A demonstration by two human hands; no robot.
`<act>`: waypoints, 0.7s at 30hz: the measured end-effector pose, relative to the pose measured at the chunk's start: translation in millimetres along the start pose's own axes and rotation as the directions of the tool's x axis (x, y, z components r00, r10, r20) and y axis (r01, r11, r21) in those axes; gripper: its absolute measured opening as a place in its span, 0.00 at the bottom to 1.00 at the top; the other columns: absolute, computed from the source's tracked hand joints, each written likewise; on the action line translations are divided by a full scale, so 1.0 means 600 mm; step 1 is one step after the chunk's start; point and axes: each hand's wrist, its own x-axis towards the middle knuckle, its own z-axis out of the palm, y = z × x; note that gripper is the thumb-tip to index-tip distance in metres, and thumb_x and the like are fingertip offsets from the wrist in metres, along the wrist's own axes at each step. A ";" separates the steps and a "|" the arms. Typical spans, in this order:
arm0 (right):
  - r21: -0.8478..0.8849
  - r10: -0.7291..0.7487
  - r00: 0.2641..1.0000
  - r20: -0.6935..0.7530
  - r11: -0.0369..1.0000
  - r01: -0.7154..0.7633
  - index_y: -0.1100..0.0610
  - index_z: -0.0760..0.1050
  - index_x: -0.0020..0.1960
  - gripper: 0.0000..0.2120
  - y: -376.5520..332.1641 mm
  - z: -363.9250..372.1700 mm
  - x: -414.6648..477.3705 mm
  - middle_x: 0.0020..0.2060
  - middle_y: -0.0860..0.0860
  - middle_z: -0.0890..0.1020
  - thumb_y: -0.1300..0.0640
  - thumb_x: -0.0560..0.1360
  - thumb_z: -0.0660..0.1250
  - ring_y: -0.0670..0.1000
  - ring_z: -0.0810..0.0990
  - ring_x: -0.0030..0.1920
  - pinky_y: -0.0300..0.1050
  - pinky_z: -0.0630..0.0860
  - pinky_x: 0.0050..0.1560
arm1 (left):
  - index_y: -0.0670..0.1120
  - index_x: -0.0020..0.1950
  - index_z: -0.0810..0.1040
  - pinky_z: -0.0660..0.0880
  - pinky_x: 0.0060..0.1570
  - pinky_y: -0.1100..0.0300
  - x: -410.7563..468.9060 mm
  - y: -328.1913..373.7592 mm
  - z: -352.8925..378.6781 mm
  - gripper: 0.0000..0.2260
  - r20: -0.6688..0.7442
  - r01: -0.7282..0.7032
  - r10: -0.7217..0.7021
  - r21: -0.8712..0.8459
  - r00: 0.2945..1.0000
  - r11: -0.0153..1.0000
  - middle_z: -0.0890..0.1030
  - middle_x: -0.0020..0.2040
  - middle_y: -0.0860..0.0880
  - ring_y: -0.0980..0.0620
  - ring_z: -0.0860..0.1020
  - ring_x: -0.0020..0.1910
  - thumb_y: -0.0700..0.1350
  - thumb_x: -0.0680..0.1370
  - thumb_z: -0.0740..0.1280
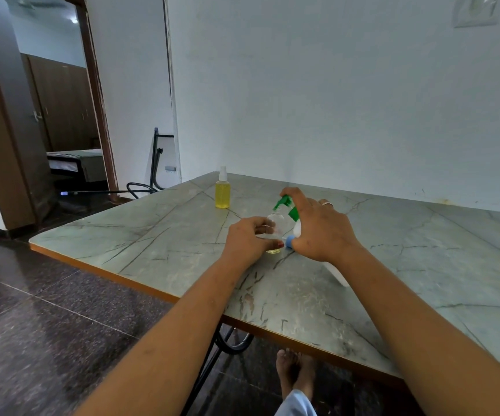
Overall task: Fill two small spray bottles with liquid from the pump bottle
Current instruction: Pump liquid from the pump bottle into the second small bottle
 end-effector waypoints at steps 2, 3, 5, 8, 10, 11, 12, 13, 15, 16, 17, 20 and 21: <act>0.020 0.005 1.000 0.002 1.000 -0.005 0.43 0.55 0.68 0.38 -0.002 -0.001 0.002 0.58 0.50 0.77 0.50 0.65 0.73 0.54 0.76 0.51 0.46 0.75 0.43 | 0.45 0.61 0.77 0.72 0.56 0.65 0.000 0.000 0.000 0.24 0.003 -0.003 0.003 -0.001 1.000 1.000 0.81 0.57 0.48 0.54 0.79 0.55 0.45 0.67 0.77; 0.023 0.005 1.000 0.002 1.000 -0.005 0.43 0.55 0.68 0.38 -0.003 0.000 0.003 0.58 0.50 0.77 0.50 0.65 0.73 0.54 0.76 0.51 0.45 0.73 0.42 | 0.45 0.61 0.77 0.72 0.55 0.66 -0.001 0.000 0.000 0.24 0.005 -0.003 0.003 -0.003 1.000 1.000 0.81 0.57 0.48 0.55 0.79 0.54 0.45 0.67 0.77; 0.017 -0.003 1.000 -0.002 1.000 0.003 0.43 0.55 0.68 0.38 -0.005 -0.001 0.002 0.58 0.50 0.77 0.50 0.65 0.73 0.54 0.75 0.52 0.45 0.72 0.41 | 0.45 0.61 0.77 0.71 0.52 0.68 -0.002 0.000 -0.001 0.24 0.003 -0.006 0.006 -0.006 1.000 1.000 0.81 0.57 0.48 0.57 0.78 0.51 0.44 0.67 0.77; -0.034 -0.020 1.000 -0.005 0.999 0.020 0.42 0.51 0.71 0.41 -0.003 0.000 -0.001 0.60 0.50 0.76 0.49 0.66 0.73 0.56 0.75 0.55 0.48 0.75 0.44 | 0.45 0.61 0.77 0.70 0.51 0.69 -0.002 0.000 -0.002 0.23 -0.007 -0.006 0.006 0.006 1.000 1.000 0.81 0.57 0.48 0.57 0.77 0.50 0.45 0.67 0.77; -0.055 -0.023 1.000 -0.010 0.998 0.023 0.40 0.48 0.72 0.43 -0.001 0.001 -0.003 0.61 0.50 0.76 0.48 0.67 0.73 0.56 0.75 0.56 0.50 0.77 0.47 | 0.45 0.61 0.77 0.70 0.52 0.68 -0.001 0.000 -0.001 0.23 -0.013 0.001 -0.001 0.009 1.000 1.000 0.81 0.57 0.48 0.55 0.78 0.53 0.45 0.68 0.77; -0.051 -0.020 1.000 -0.012 0.999 0.020 0.40 0.48 0.72 0.43 0.001 0.001 -0.003 0.61 0.49 0.76 0.47 0.67 0.73 0.56 0.75 0.56 0.50 0.78 0.47 | 0.45 0.62 0.77 0.70 0.53 0.67 -0.001 0.000 -0.001 0.23 -0.012 0.004 -0.004 0.008 1.000 1.000 0.81 0.57 0.48 0.55 0.78 0.54 0.45 0.68 0.76; -0.038 -0.017 1.000 -0.013 0.999 0.016 0.40 0.49 0.71 0.43 0.002 0.001 -0.003 0.60 0.49 0.76 0.47 0.67 0.72 0.55 0.75 0.56 0.51 0.78 0.47 | 0.45 0.62 0.77 0.70 0.54 0.66 -0.001 0.001 0.000 0.24 -0.009 0.007 -0.007 0.011 1.000 1.000 0.81 0.58 0.48 0.54 0.78 0.54 0.44 0.68 0.76; -0.021 -0.014 1.000 -0.013 1.000 0.013 0.40 0.50 0.70 0.41 0.004 0.001 -0.003 0.59 0.49 0.77 0.47 0.66 0.72 0.55 0.76 0.55 0.50 0.78 0.47 | 0.44 0.62 0.77 0.71 0.55 0.65 0.000 0.002 0.001 0.24 -0.006 0.010 -0.010 0.014 1.000 1.000 0.81 0.58 0.47 0.54 0.78 0.55 0.44 0.68 0.76; 0.012 -0.008 1.000 -0.013 1.000 0.008 0.41 0.54 0.68 0.39 0.005 0.001 -0.001 0.57 0.49 0.77 0.48 0.66 0.73 0.54 0.75 0.52 0.47 0.77 0.44 | 0.44 0.62 0.77 0.71 0.56 0.64 0.000 0.003 0.002 0.24 0.000 0.010 -0.010 0.022 1.000 1.000 0.80 0.58 0.47 0.53 0.78 0.56 0.44 0.68 0.76; 0.023 -0.007 1.000 -0.013 1.000 0.008 0.42 0.55 0.68 0.38 0.005 0.001 0.000 0.56 0.49 0.78 0.49 0.65 0.73 0.54 0.75 0.52 0.46 0.75 0.42 | 0.44 0.62 0.77 0.72 0.56 0.65 0.000 0.003 0.002 0.23 0.000 0.007 -0.007 0.023 1.000 1.000 0.80 0.58 0.47 0.53 0.79 0.56 0.44 0.68 0.76; 0.028 -0.010 1.000 -0.013 1.000 0.010 0.43 0.56 0.67 0.37 0.005 0.001 0.000 0.56 0.49 0.78 0.50 0.65 0.73 0.54 0.75 0.51 0.45 0.73 0.41 | 0.45 0.62 0.77 0.71 0.55 0.65 0.000 0.004 0.003 0.23 -0.001 0.004 -0.004 0.022 1.000 1.000 0.80 0.58 0.47 0.53 0.79 0.55 0.44 0.68 0.76; 0.017 -0.025 1.000 -0.017 1.000 0.025 0.42 0.55 0.68 0.38 0.003 0.003 0.001 0.57 0.49 0.77 0.49 0.65 0.74 0.54 0.76 0.52 0.46 0.75 0.42 | 0.44 0.62 0.77 0.72 0.55 0.65 -0.002 0.003 0.002 0.23 -0.009 -0.001 0.001 0.014 1.000 1.000 0.81 0.58 0.47 0.53 0.79 0.55 0.44 0.68 0.76; 0.010 -0.029 0.999 -0.019 1.000 0.030 0.42 0.54 0.69 0.39 0.003 0.004 0.001 0.58 0.49 0.77 0.49 0.65 0.73 0.54 0.76 0.53 0.47 0.76 0.44 | 0.44 0.62 0.77 0.73 0.56 0.64 -0.003 0.003 0.002 0.24 -0.012 -0.001 0.001 0.012 1.000 1.000 0.81 0.58 0.47 0.53 0.79 0.55 0.44 0.68 0.76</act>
